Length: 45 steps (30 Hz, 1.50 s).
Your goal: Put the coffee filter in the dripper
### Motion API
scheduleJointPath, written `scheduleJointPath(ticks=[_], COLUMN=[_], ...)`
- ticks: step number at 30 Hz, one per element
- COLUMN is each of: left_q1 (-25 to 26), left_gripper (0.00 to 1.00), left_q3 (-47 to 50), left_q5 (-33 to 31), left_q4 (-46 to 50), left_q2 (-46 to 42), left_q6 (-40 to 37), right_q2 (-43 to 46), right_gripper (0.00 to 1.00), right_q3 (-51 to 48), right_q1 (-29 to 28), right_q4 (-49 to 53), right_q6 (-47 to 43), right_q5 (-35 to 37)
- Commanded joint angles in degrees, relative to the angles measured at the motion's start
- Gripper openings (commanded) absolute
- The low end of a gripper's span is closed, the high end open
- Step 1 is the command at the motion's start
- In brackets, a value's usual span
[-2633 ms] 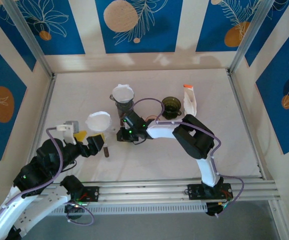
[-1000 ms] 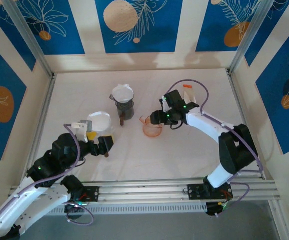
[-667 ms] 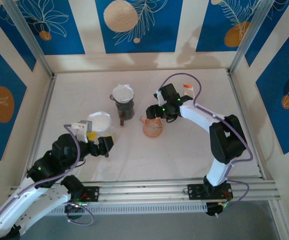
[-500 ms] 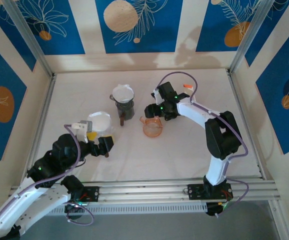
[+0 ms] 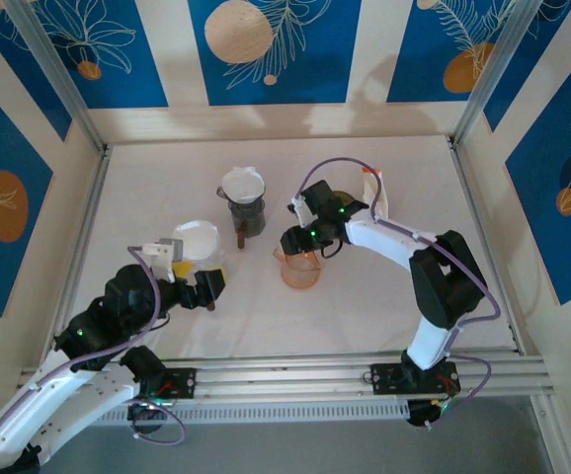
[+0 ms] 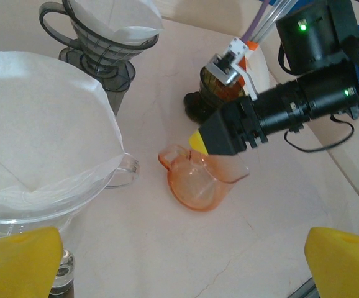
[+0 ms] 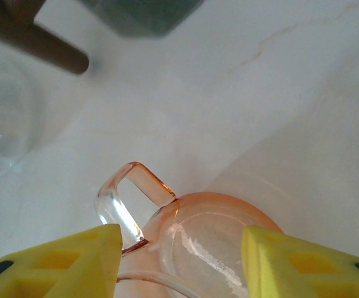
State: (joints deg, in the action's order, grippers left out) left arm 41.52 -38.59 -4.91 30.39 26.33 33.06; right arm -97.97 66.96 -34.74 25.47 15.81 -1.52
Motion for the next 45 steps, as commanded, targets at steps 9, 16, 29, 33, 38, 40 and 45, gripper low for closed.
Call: scheduleJointPath(ticks=[9,16,29,33,38,40,45], left_q1=[-0.49,-0.54,-0.54,-0.53,-0.48,-0.50,-0.56], left_gripper=[1.00,1.00,1.00,1.00,1.00,1.00,1.00], left_q3=[0.84,1.02,0.96,0.84,1.00,0.97,0.97], left_q5=[1.38,1.21,0.50,0.75,1.30,1.23,0.61], left_q4=[-2.29,-2.53,-1.11,-1.74,-2.61,-2.27,-1.72], left_q2=[0.43,0.37,-0.66,0.02,0.67,0.58,0.13], left_q6=[0.70,0.96,1.58,1.61,1.83,1.81,1.65], right_q2=[14.06,15.44,3.33,1.14,-1.78,-3.41,-6.13], right_gripper=[0.60,0.61,0.54,0.54,0.53,0.50,0.43], right_q3=[-7.82,-7.15,0.23,1.82,4.16,5.40,7.04], right_q1=[0.15,14.10,25.64,25.98,26.53,26.66,26.59], right_q4=[-1.30,-0.08,-0.43,-1.00,-1.63,-1.21,-0.16], right_q6=[8.68,11.84,11.49,10.44,10.71,10.95,11.50], right_q5=[4.60,6.56,6.00,5.67,5.22,4.71,3.76])
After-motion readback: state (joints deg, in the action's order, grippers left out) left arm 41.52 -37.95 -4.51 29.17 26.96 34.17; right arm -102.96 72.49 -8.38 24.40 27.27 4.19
